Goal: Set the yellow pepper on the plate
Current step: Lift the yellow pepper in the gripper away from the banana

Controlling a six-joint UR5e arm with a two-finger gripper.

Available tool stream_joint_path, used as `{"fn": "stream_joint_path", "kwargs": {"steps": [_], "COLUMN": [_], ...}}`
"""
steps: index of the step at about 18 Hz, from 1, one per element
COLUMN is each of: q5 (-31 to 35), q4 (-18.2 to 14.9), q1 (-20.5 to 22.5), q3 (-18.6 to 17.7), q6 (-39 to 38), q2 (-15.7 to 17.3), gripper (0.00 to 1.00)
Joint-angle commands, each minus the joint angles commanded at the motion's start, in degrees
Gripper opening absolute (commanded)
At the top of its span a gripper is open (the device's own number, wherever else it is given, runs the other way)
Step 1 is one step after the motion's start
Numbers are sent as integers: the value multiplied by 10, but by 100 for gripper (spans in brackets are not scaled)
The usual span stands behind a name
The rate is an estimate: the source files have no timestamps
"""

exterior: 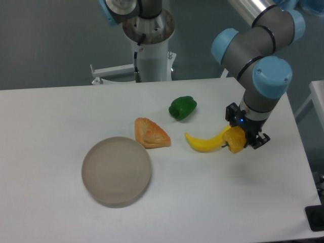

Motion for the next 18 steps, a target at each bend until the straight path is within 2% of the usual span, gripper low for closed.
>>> {"fn": "stream_joint_path", "kwargs": {"steps": [8,12,15,16,18], "q5": [-1,-11,-28,-30,-32], "q4": [-1,-4,-4,-3,-2], "q1": [0,-8,-19,-38,-67], "q3": [4,-8,-48,-76,-104], "q6": [-2,-35,-69,-97,-130], "q2": [3,7,33,54,74], "gripper": [18,18,18,18,18]}}
